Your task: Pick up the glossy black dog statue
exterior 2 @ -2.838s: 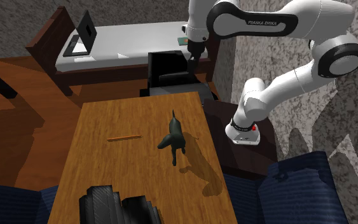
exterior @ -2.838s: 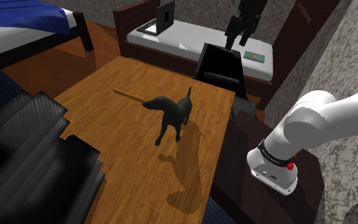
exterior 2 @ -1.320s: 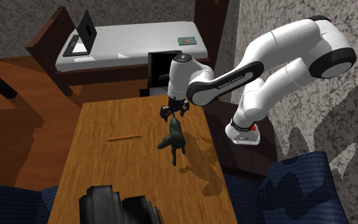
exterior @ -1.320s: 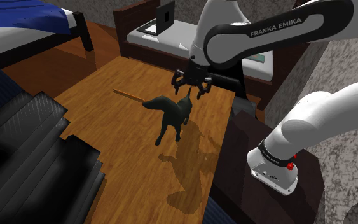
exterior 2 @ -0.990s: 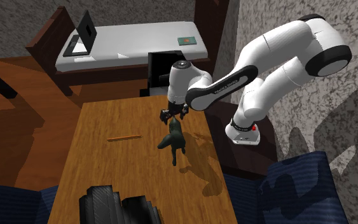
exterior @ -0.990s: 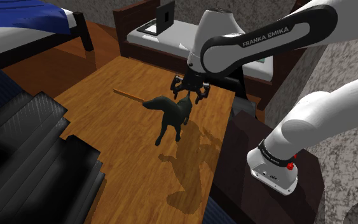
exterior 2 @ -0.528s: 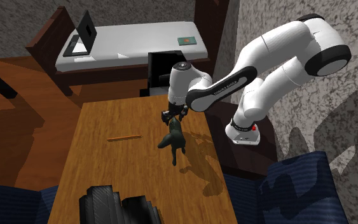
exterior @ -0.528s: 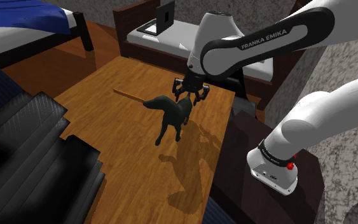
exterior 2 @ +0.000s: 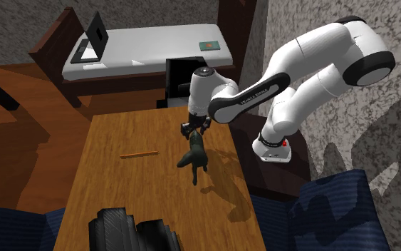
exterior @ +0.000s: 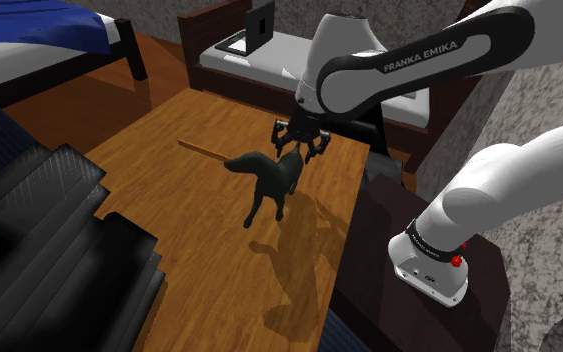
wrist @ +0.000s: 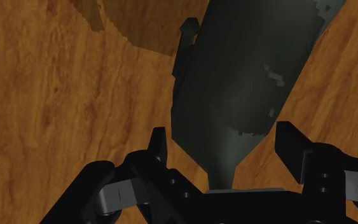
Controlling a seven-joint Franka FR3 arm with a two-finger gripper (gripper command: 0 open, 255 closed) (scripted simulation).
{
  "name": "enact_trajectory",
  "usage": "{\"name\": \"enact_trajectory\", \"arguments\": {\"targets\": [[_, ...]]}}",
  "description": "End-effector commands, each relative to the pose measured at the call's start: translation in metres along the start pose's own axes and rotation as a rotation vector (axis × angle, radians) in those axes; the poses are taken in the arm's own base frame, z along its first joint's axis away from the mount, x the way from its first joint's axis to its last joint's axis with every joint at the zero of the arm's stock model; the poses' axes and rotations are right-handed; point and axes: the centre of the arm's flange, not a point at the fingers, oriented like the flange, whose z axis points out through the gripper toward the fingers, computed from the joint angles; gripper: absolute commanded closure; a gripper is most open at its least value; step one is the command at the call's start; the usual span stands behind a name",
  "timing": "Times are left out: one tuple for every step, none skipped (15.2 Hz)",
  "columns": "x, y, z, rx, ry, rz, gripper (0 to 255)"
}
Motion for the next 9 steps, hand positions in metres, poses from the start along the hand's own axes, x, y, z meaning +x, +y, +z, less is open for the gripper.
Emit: {"name": "enact_trajectory", "arguments": {"targets": [[-0.001,-0.003,-0.010,0.000,0.000,0.000,255],[-0.001,-0.004,-0.016,0.000,0.000,0.000,255],[-0.001,-0.004,-0.021,0.000,0.000,0.000,255],[-0.001,-0.005,-0.026,0.000,0.000,0.000,255],[-0.001,-0.006,-0.031,0.000,0.000,0.000,255],[-0.001,-0.007,-0.037,0.000,0.000,0.000,255],[-0.002,-0.008,-0.042,0.000,0.000,0.000,255],[-0.002,-0.009,-0.047,0.000,0.000,0.000,255],[-0.002,-0.009,-0.052,0.000,0.000,0.000,255]]}}
